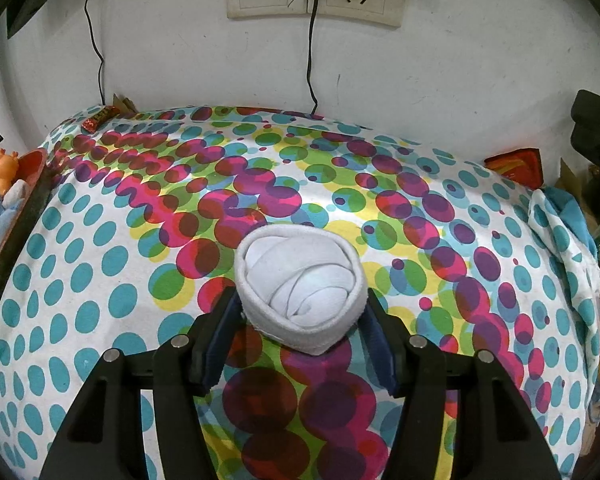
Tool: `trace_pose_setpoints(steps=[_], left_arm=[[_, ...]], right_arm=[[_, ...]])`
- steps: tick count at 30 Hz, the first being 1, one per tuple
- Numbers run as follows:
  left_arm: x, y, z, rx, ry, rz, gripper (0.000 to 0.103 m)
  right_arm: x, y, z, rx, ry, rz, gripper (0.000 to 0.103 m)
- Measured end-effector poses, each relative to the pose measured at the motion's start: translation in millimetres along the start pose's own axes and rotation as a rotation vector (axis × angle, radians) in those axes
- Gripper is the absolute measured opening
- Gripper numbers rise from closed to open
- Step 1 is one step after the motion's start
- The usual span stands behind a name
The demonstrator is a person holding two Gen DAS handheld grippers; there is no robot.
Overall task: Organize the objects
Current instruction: 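Carry the yellow box with the left gripper onto the red tray and release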
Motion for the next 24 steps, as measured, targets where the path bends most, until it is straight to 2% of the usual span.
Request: trace_pose_setpoints(steps=[4, 13, 24], left_arm=[[-4.0, -0.5, -33.9, 0.024, -0.057, 0.004, 0.055], [-31.2, 8.4, -93.7, 0.138, -0.053, -0.031, 0.054], [-41.8, 27.0, -108.0, 0.114, -0.073, -0.014, 0.055]], right_arm=[[0.4, -0.1, 1.7, 0.000, 0.004, -0.001, 0.058], [0.9, -0.9, 3.0, 0.002, 0.005, -0.002, 0.058], [1.4, -1.8, 2.0, 0.001, 0.008, -0.001, 0.059]])
Point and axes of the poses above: each gripper's, at about its wrist camera, not at the fingertips, and x roughly against the way its jaws point, z to its right, y to its underside, the point moved 6 cm from there along -x, roughly the way its jaws point, and after that the axes turned 3 degrees about -z, right-handed, at the moved point
